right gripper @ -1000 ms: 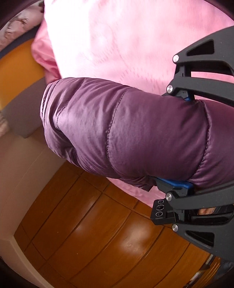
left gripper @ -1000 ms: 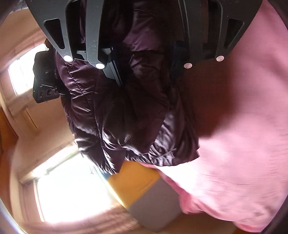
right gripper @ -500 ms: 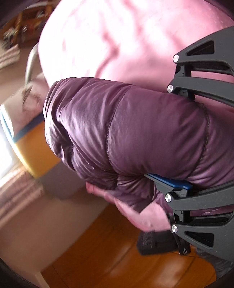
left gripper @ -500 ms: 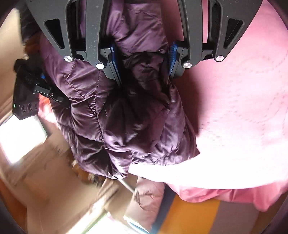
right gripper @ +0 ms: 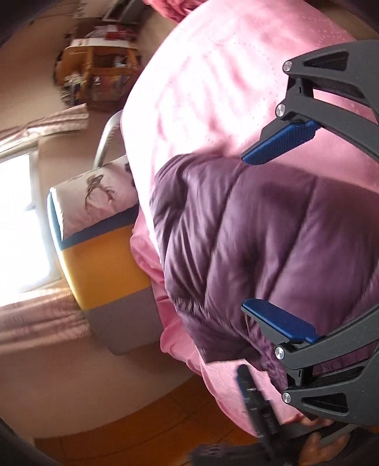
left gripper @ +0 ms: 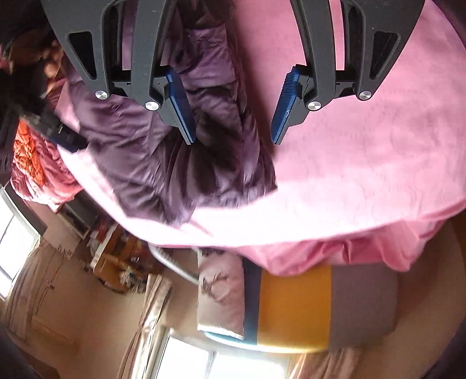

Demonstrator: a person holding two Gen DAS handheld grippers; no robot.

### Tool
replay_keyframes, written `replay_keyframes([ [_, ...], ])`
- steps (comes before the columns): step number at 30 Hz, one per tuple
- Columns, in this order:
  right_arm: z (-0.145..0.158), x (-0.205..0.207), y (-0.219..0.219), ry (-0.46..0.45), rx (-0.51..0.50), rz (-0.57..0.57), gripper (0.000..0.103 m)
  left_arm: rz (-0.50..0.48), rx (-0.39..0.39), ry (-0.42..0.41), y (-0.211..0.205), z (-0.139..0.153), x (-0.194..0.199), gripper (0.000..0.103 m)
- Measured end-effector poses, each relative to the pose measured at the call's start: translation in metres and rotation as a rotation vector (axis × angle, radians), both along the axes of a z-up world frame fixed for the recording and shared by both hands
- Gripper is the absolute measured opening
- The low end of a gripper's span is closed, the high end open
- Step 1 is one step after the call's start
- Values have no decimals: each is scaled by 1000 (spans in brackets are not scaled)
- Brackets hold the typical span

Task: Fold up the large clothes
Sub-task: 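Press and square the folded jacket bundle with both open grippers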

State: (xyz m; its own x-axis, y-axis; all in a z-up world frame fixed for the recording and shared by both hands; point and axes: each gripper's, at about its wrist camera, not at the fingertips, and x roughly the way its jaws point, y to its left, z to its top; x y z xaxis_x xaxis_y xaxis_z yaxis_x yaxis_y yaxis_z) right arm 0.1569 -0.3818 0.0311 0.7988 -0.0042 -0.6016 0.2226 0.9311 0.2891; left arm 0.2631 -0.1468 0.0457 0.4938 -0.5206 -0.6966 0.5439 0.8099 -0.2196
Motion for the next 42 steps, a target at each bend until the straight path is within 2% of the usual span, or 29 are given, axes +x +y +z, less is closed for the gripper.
replay_keyframes([
  [3,-6,-4,35,22,-38,55,94,-52,-57,-17,-8,21,-2,53],
  [6,-18,-5,62,37,-106,67,94,-123,-46,-11,-41,26,5,53],
  [9,-32,-2,76,48,-164,59,94,-141,-7,28,-63,9,9,53],
  [12,-48,-8,85,42,-196,54,94,-108,56,69,-73,-30,24,53],
  [15,-62,-11,102,31,-256,57,94,-77,38,75,-59,-54,29,55],
  [19,-83,-7,115,11,-299,56,94,-42,4,23,-40,-78,25,55],
  [21,-83,-6,120,25,-316,51,94,-20,-50,72,-30,-85,31,55],
  [22,-82,-4,118,34,-314,49,94,-12,-64,93,-26,-84,32,55],
  [25,-72,-5,113,62,-285,37,94,-2,-30,70,-23,-67,22,55],
  [27,-64,-10,109,67,-256,22,94,12,-23,50,-20,-56,17,63],
  [29,-56,-16,106,70,-241,0,95,52,-23,16,-11,-43,7,81],
  [34,-50,-28,106,93,-226,-43,98,96,-27,-15,11,-33,-9,81],
  [42,-51,-40,119,136,-217,-91,101,111,-3,-71,30,-22,-40,81],
])
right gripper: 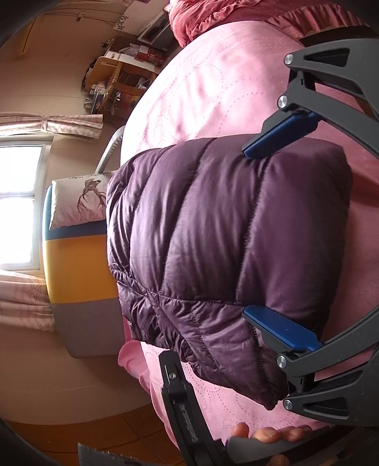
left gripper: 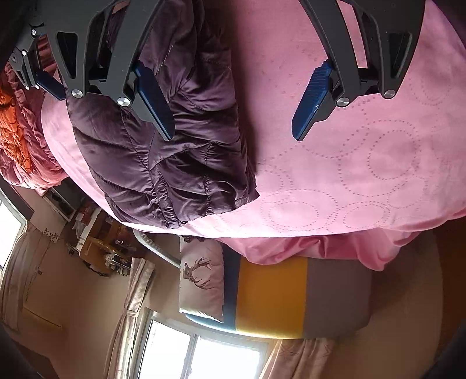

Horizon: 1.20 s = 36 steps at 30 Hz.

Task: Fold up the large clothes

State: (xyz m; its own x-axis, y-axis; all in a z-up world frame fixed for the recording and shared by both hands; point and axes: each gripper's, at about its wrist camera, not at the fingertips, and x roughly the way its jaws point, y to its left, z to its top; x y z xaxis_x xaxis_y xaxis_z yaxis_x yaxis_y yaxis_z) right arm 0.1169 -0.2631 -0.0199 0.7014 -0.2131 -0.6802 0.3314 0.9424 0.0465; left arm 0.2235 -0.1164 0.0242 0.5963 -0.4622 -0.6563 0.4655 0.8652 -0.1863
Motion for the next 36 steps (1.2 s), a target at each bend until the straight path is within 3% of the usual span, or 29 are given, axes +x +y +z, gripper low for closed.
replay_keyframes([
  [8,7,-17,12,27,23,-24,101,11,8,-57,17,10,-30,85],
  [13,21,-32,18,-6,59,-38,101,29,7,-76,25,12,-48,89],
  [17,43,-49,25,-79,36,-63,101,48,4,-82,33,12,-58,92],
  [19,52,-56,26,-112,-1,-127,101,61,9,-90,37,11,-64,94],
  [25,52,-62,22,-72,-55,-273,101,96,19,-105,49,11,-83,99],
  [36,53,-69,34,-66,-116,-266,101,109,63,-124,50,17,-101,99],
])
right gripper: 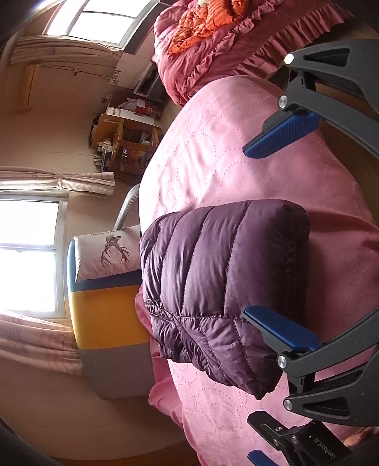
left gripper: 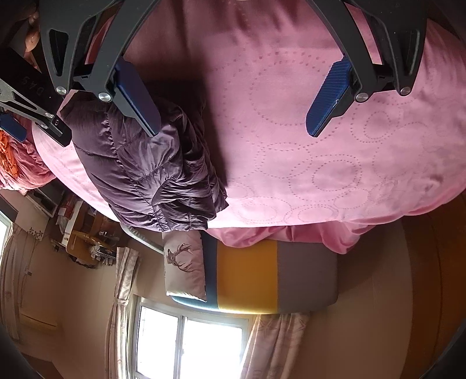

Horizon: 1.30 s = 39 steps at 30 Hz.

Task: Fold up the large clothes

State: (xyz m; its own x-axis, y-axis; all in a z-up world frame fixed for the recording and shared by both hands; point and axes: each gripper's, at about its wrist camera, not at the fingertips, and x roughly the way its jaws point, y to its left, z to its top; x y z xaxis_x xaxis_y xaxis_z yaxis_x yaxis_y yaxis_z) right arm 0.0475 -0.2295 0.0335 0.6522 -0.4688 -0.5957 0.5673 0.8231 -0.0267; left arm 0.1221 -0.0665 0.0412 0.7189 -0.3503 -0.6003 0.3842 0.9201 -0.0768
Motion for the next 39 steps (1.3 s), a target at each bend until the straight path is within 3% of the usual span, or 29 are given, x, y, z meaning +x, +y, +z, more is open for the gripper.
replay_keyframes([
  [39,-6,3,3,1,35,28,101,41,1,15,0,-4,-1,99],
])
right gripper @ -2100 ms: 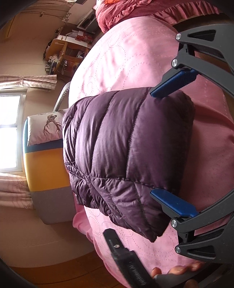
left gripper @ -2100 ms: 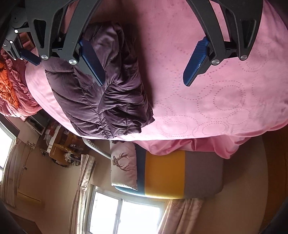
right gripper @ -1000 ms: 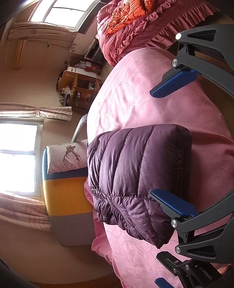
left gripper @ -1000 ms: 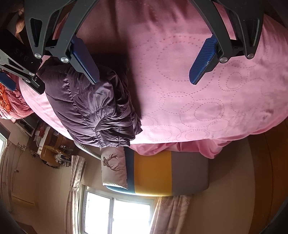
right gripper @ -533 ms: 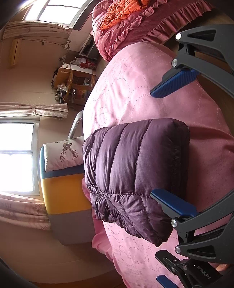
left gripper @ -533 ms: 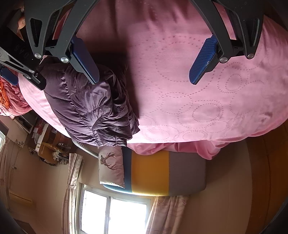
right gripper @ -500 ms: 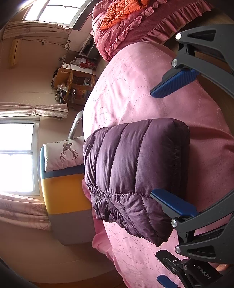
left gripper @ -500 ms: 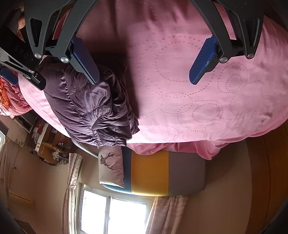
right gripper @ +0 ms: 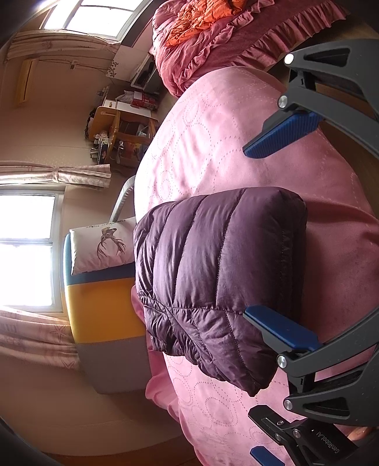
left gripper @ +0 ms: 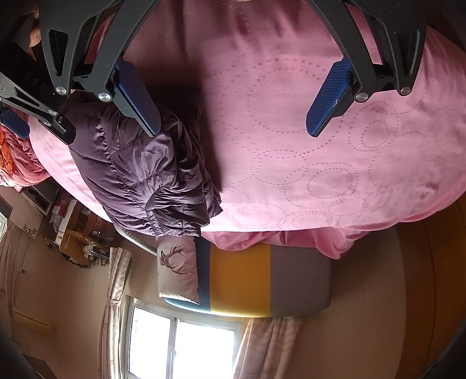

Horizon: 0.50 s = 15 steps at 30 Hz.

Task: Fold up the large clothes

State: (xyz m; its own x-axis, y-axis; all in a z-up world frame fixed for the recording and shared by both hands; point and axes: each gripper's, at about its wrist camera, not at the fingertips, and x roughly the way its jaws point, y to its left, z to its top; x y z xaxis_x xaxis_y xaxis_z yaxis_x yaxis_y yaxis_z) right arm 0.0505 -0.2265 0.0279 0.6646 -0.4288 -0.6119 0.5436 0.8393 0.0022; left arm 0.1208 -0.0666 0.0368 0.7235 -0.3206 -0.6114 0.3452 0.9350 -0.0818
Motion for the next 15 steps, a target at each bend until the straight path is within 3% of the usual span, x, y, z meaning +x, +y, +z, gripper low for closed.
replay_keyframes([
  [15,0,-2,0,-7,0,11,101,-1,7,-9,2,2,-3,99],
])
